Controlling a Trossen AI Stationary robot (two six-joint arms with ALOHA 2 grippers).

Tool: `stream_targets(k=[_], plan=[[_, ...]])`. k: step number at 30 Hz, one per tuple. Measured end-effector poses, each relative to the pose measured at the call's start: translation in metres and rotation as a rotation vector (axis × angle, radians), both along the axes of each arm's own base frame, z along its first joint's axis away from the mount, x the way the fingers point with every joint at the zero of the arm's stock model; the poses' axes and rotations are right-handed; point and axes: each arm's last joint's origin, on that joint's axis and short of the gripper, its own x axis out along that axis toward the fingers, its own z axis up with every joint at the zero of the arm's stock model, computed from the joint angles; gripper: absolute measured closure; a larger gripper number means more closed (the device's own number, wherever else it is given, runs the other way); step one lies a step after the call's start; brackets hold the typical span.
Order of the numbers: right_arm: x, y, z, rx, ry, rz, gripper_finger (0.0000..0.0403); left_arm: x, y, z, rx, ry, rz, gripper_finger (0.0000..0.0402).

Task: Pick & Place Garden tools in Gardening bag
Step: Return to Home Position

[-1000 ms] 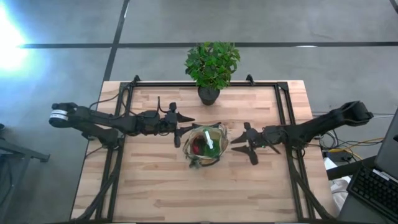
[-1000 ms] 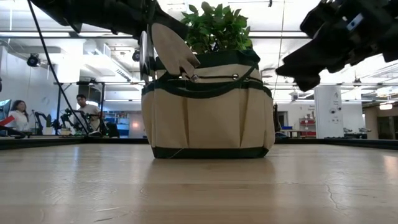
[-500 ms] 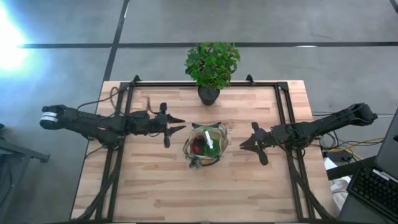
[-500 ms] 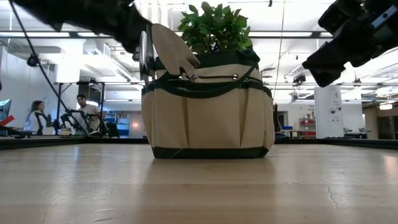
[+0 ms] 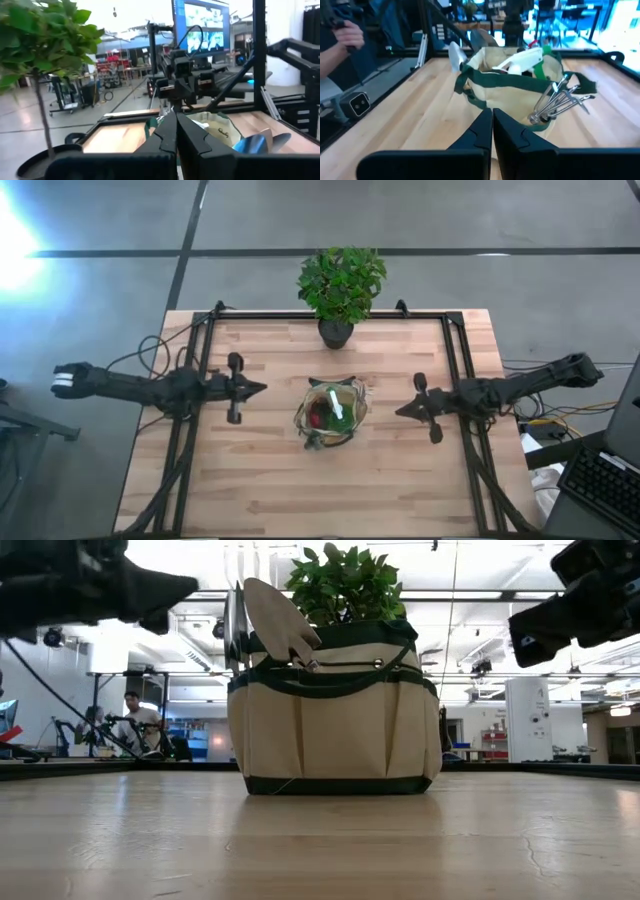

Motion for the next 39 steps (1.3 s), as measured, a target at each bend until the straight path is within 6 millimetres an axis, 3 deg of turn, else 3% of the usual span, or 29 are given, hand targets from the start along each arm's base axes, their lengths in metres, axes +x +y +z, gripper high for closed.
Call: stream_targets(k=[8,15,26,39], plan=[[-0.019,-0.007,-0.012,-0.024,-0.088,-0.021,0.0395,-0.015,0.007,-0.018,-0.024,-0.006,0.036,0.0399],[-0.031,-0.014,-0.009,-0.054,-0.151,-0.032,0.0395,-0.016,0.017,-0.035,-0.115,0.159,0.068,0.04],[-0.028,-0.022,-0.011,-0.057,-0.116,-0.136,0.0394,-0.019,0.03,-0.054,-0.151,0.347,0.256,0.0385],[-0.028,-0.022,-0.012,-0.099,-0.114,-0.145,0.0394,-0.02,0.031,-0.055,-0.172,0.355,0.303,0.0379]])
